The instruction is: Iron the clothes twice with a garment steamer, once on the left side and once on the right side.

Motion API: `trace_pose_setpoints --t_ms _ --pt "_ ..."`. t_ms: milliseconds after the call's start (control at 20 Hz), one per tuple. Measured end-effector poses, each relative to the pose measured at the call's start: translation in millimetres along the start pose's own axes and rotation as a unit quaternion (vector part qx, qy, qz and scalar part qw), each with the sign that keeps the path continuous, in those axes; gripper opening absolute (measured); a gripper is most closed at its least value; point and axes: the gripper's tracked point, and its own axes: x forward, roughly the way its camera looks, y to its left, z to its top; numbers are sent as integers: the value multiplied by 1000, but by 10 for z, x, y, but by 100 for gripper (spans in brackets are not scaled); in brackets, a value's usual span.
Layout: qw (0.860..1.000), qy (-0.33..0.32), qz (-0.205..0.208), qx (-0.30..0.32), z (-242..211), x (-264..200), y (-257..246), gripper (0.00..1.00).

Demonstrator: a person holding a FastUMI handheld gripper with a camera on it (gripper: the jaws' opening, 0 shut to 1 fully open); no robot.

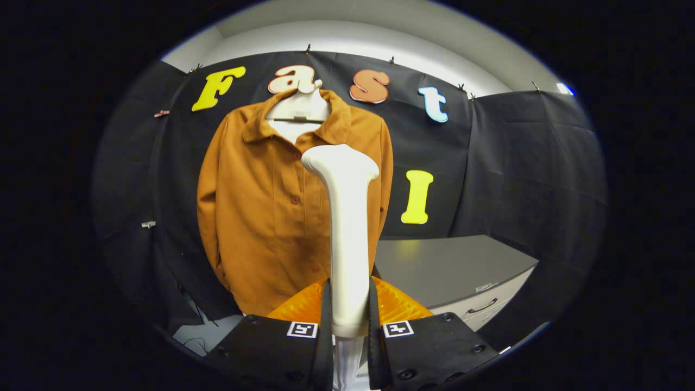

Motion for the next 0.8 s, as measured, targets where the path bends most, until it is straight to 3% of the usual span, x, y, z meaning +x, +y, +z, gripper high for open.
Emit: trace_pose_setpoints --t_ms 400,800 --pt "995 -94 10 19 1111 -190 290 28" --pt "994 -98 41 -1 1126 -49 952 28"
